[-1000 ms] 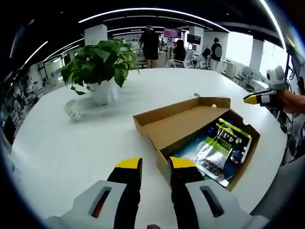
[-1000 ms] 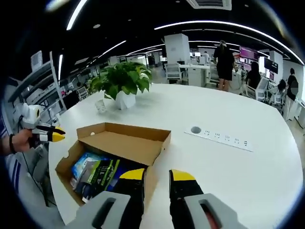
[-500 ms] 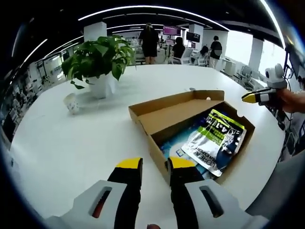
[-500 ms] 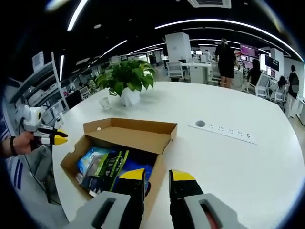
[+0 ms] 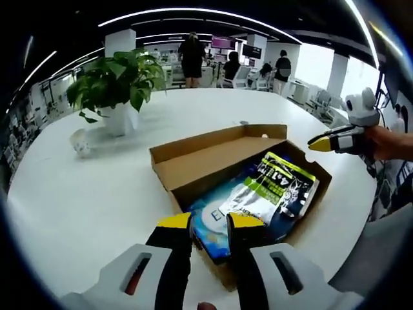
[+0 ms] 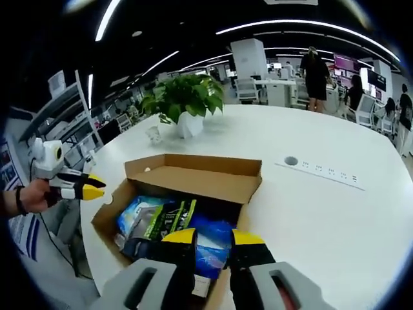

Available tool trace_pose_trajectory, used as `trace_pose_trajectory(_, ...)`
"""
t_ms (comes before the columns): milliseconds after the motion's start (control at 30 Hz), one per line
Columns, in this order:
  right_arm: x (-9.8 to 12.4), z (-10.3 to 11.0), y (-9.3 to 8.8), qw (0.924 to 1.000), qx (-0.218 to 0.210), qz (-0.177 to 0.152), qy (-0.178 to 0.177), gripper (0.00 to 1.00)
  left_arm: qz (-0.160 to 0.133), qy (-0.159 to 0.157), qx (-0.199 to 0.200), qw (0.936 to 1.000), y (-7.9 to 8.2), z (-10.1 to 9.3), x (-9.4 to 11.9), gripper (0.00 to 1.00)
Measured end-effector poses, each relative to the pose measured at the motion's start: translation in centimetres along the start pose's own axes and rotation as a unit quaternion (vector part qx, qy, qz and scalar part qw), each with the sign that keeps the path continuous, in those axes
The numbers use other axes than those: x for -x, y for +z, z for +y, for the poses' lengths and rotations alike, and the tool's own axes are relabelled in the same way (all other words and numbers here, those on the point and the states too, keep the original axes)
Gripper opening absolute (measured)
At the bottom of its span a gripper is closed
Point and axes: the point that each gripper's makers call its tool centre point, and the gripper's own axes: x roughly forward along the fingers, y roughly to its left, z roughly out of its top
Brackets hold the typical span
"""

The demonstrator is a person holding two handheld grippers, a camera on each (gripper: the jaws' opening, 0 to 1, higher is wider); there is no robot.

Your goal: Operate the shoe box by opening the lid, removing the specified soft item, and placing it in the target area until the item is outside and the box remains undamaged.

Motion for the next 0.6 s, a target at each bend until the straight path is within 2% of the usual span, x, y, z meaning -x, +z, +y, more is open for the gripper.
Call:
trace_pose_trajectory(333, -1.2, 1.2, -0.9, 0.9996, -0.008, 0.018, 0.022, 0.16, 0.021, -0.030, 0.004, 0.9993, -0.7, -2.4, -1.6, 0.23)
trace_pose_trajectory(433, -1.6, 1.8, -1.2, 0.9984, -0.033, 0.019, 0.042, 0.16, 0.024, -0.034, 0.006, 0.9991, -1.1, -2.8, -1.7, 0.23)
trace_pose_trajectory(600, -2.4, 2.7, -2.0, 0.9968, -0.040, 0.035, 0.061, 0.17, 0.029, -0.037, 0.007, 0.9989, -1.5, -3.1, -1.8, 0.22)
